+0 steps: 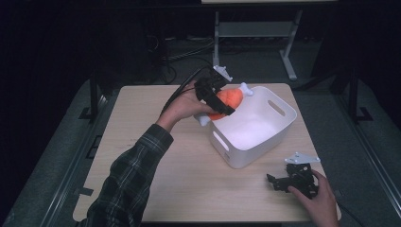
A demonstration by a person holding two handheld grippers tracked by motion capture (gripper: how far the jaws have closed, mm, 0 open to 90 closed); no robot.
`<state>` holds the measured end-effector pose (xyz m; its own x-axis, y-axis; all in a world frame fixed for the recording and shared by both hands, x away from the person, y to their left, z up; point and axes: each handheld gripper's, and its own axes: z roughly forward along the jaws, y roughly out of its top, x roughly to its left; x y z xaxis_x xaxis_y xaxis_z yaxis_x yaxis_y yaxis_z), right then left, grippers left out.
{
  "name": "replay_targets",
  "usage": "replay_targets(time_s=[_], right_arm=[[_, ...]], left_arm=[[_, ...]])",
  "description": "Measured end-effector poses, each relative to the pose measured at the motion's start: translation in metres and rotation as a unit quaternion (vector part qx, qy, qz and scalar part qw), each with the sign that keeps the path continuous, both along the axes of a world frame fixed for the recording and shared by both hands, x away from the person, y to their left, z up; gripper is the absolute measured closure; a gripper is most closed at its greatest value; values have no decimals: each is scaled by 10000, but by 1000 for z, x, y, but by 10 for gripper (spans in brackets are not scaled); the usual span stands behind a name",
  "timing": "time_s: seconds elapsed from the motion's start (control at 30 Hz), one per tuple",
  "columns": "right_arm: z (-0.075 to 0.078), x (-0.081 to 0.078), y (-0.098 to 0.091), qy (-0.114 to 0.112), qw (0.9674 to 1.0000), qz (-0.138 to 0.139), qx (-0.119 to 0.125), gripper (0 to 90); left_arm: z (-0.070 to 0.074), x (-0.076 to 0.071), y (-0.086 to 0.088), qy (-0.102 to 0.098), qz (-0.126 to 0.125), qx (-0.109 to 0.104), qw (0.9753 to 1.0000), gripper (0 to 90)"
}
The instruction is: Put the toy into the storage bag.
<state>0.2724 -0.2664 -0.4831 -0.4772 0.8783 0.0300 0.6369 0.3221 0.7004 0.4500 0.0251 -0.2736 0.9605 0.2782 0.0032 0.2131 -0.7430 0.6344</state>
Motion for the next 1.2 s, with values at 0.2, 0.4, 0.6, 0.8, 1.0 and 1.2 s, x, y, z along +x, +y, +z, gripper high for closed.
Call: replay_targets(time_s=[0.2,0.4,0.6,0.8,1.0,1.2], right_arm=[[0,0,0,1,10000,-2,2,2],[0,0,0,2,10000,0,2,2],[0,0,0,5,10000,3,4,2],[0,0,0,2,10000,6,2,2],[0,0,0,4,10000,3,4,2],[0,0,0,8,10000,-1,7,2]], left_arm=[[-3,4,-12,5,-29,-94,10000,211],[-13,12,-28,-95,-121,31,9999,210],[-19,19,-39,-98,-102,14,9999,210],[-24,22,-46,-90,-123,40,9999,209],[-34,25,-52,-56,-145,82,9998,204],[-43,26,-54,-22,-122,176,9998,199]])
